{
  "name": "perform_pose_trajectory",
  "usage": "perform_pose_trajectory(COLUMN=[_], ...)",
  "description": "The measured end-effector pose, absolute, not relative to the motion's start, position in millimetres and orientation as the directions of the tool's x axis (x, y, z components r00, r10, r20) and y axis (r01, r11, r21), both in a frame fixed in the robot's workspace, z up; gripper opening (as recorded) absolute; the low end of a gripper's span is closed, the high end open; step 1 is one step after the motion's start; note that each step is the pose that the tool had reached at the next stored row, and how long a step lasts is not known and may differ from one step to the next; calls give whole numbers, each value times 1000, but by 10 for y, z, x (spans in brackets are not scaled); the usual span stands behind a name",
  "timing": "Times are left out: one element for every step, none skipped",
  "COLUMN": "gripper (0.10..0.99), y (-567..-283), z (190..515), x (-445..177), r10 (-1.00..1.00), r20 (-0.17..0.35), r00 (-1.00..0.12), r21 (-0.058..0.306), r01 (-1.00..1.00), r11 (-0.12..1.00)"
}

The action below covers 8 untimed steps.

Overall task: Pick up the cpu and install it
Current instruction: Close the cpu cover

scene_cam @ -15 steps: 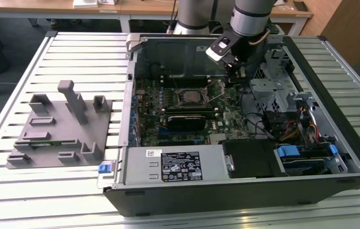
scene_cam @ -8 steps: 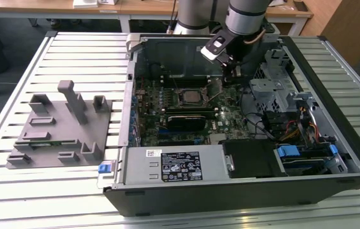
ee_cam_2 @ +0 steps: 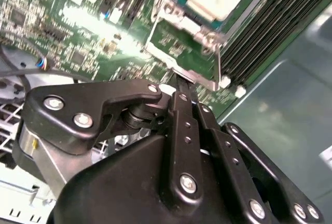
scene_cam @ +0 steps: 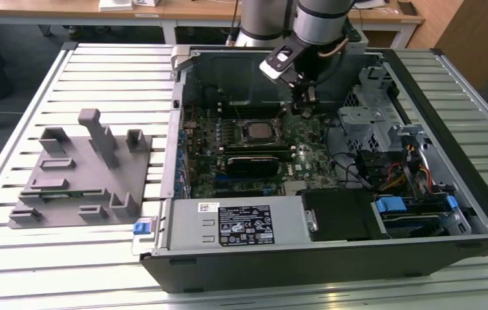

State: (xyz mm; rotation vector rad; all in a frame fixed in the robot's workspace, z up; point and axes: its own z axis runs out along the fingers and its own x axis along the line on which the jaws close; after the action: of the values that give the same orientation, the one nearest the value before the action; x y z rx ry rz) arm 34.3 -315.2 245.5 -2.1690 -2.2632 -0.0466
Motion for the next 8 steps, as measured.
perform_pose_trajectory(gripper=[106,106,106,106,106,106,106,106], y=[-3152,-3152,-3151,-3151,-3151,-3151,-3151,-3151], z=[2454,2452,2448,2443,2437,2430,2422,2415], x=[312,283,255,231,210,190,171,149], r10=[999,999,999,999,999,999,999,999], r20=[25,25,26,25,25,25,25,25], r00=[-43,-43,-43,-43,-43,-43,-43,-43], r21=[17,17,17,17,17,17,17,17], r01=[999,999,999,999,999,999,999,999], r11=[42,42,42,42,42,42,42,42])
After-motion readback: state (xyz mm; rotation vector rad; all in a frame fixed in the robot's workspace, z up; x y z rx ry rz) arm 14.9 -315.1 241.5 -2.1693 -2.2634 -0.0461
